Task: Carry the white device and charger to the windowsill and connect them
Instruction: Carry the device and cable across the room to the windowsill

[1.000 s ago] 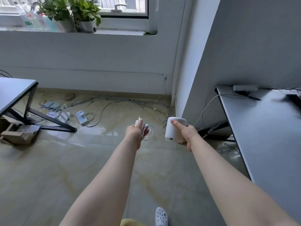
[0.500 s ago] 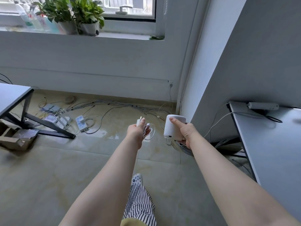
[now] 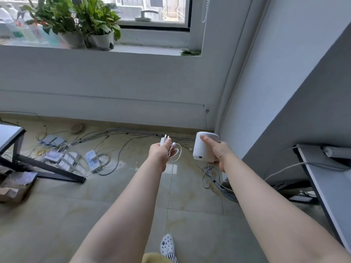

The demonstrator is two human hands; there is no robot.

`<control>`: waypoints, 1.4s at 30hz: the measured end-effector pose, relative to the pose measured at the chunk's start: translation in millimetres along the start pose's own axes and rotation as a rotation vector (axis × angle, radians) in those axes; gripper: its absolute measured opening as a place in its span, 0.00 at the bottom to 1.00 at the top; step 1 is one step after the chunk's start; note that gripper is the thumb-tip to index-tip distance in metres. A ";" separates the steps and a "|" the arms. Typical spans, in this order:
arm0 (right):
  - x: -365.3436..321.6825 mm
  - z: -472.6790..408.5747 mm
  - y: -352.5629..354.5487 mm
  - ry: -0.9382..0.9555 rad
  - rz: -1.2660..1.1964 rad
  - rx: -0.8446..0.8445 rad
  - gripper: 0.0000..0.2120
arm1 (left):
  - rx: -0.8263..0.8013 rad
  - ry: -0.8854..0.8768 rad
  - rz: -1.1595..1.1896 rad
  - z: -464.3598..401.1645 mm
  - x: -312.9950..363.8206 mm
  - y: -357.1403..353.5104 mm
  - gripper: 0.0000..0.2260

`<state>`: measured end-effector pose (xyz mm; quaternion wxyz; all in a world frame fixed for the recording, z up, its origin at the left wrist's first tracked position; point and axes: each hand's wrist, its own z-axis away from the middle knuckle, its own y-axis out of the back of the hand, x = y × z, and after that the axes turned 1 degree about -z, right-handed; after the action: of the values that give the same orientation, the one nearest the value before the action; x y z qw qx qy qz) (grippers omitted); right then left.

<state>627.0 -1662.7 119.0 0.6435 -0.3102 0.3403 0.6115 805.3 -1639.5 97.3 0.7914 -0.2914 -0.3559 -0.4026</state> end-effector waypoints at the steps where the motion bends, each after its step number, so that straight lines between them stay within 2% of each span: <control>1: -6.3 -7.3 -7.1 0.001 -0.003 0.008 0.32 | 0.001 0.004 0.003 -11.2 8.6 2.4 0.08; 6: -30.3 -39.1 -33.4 0.000 -0.030 0.024 0.29 | 0.013 0.014 0.013 -58.8 41.0 6.8 0.09; 10: -42.3 -61.8 -53.4 -0.013 -0.008 0.030 0.30 | 0.020 0.028 0.026 -84.5 53.6 10.4 0.09; 19: -88.5 -124.1 -112.9 -0.002 0.010 -0.066 0.27 | 0.059 -0.041 0.015 -153.7 100.0 26.1 0.09; 30: -192.9 -245.7 -175.7 0.039 0.046 -0.153 0.23 | 0.116 -0.087 -0.023 -272.5 200.8 -21.2 0.10; 35: -237.6 -293.8 -193.6 0.051 0.095 -0.157 0.28 | 0.100 -0.123 0.031 -315.9 240.8 -43.7 0.10; 42: -275.7 -342.5 -229.4 0.068 0.138 -0.183 0.30 | 0.137 -0.123 0.044 -359.9 280.6 -42.9 0.10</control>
<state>830.2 -2114.4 143.2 0.5568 -0.3641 0.3252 0.6720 1005.9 -2051.0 121.2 0.7948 -0.2687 -0.4239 -0.3411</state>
